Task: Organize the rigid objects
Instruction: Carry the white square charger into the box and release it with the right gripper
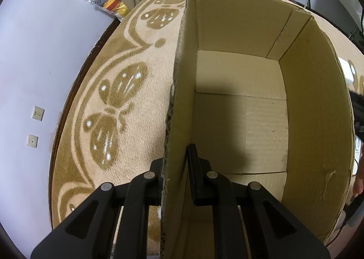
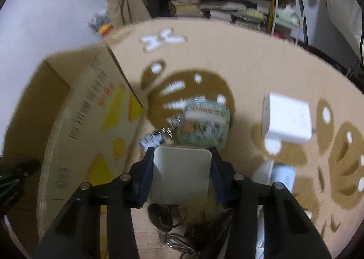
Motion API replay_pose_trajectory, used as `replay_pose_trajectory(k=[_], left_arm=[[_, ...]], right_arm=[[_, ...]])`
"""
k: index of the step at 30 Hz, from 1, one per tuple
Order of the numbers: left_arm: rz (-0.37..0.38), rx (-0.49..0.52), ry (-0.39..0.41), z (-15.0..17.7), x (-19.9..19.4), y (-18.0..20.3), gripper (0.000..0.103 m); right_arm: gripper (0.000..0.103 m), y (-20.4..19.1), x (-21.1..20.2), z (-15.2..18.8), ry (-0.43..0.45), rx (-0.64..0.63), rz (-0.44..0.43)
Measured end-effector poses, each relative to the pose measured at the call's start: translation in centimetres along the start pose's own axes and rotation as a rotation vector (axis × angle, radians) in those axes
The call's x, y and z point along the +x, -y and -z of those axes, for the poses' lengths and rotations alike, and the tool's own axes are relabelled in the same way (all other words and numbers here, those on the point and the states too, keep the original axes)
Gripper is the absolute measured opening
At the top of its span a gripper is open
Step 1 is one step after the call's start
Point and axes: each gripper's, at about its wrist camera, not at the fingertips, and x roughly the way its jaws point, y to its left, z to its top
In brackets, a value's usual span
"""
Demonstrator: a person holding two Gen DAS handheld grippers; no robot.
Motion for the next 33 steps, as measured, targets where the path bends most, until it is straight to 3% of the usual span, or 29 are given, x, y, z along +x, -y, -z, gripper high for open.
replay_pose_trajectory(k=[10, 17, 24, 33], left_arm=[[-0.012, 0.009, 0.005, 0.0, -0.1, 0.4, 0.012], [-0.012, 0.006, 0.003, -0.1, -0.1, 0.3, 0.012], [-0.012, 0.005, 0.003, -0.2, -0.1, 0.3, 0.012], [-0.009, 0.002, 0.002, -0.1, -0.1, 0.2, 0.012]], right_arm=[[0.048, -1.5, -6.1, -1.8, 0.209, -0.009, -0.151], [0.048, -4.7, -8.5, -1.5, 0.286, -0.094, -0.304], [0.048, -7.2, -8.2, -0.7, 0.278, -0.164, -0.372], [0.048, -8.8, -6.7, 0.6, 0.237, -0.219, -0.366]])
